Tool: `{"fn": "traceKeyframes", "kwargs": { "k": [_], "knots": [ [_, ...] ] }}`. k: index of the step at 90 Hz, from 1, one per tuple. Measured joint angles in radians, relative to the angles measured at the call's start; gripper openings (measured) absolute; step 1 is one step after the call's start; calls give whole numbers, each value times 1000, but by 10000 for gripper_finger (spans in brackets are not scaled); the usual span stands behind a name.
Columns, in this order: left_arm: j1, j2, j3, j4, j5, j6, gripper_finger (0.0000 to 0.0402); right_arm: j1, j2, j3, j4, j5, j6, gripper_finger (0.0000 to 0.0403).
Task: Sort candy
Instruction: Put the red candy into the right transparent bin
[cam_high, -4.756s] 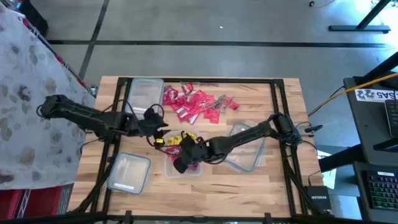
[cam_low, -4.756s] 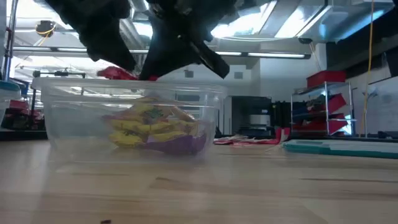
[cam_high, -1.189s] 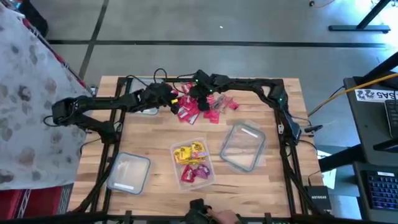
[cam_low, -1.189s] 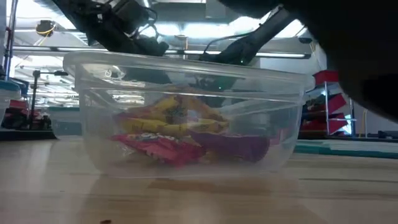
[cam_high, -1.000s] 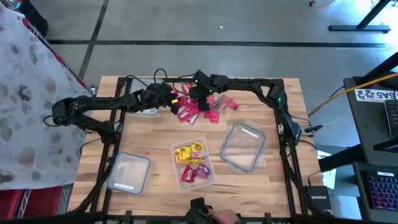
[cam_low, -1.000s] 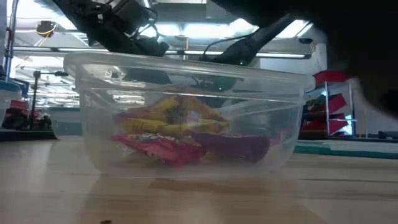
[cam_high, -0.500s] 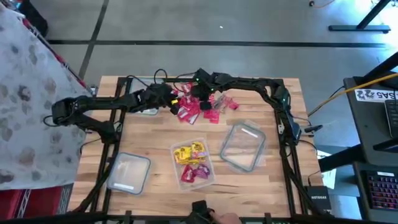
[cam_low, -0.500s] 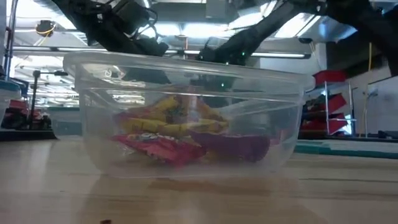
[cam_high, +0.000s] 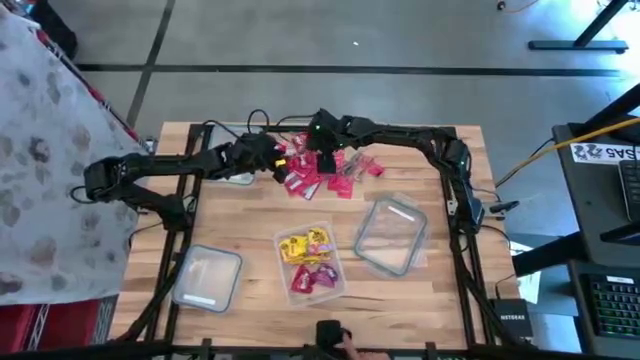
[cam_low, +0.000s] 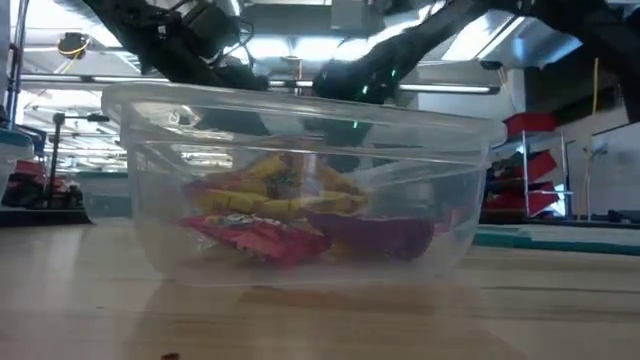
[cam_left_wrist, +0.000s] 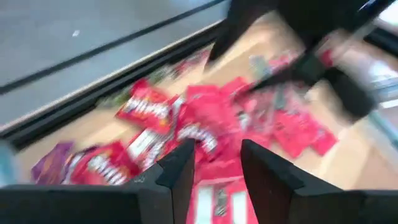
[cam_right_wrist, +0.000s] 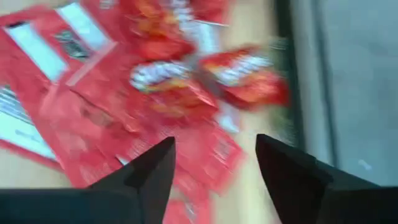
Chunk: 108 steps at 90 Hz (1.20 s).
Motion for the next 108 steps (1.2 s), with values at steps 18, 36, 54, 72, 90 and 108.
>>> {"fn": "traceKeyframes", "kwargs": {
  "k": [18, 36, 54, 72, 90, 108],
  "knots": [
    [33, 38, -1, 11, -3, 83, 116, -1, -161, 1, -199, 39, 53, 222],
    [70, 172, 62, 25, 8, 171, 116, 6, -304, -82, -278, 29, 166, 222],
    [109, 337, 262, -150, 15, 236, 116, 14, -437, -318, -104, 21, 227, 222],
    [163, 494, 371, -249, 47, 258, 116, 36, -501, -472, 68, -61, 296, 222],
    [194, 562, 380, -244, 102, 248, 113, 62, -501, -497, 106, -86, 277, 222],
    [184, 558, 375, -272, 164, 216, 29, 65, -501, -498, 116, -84, 267, 222]
  ]
}}
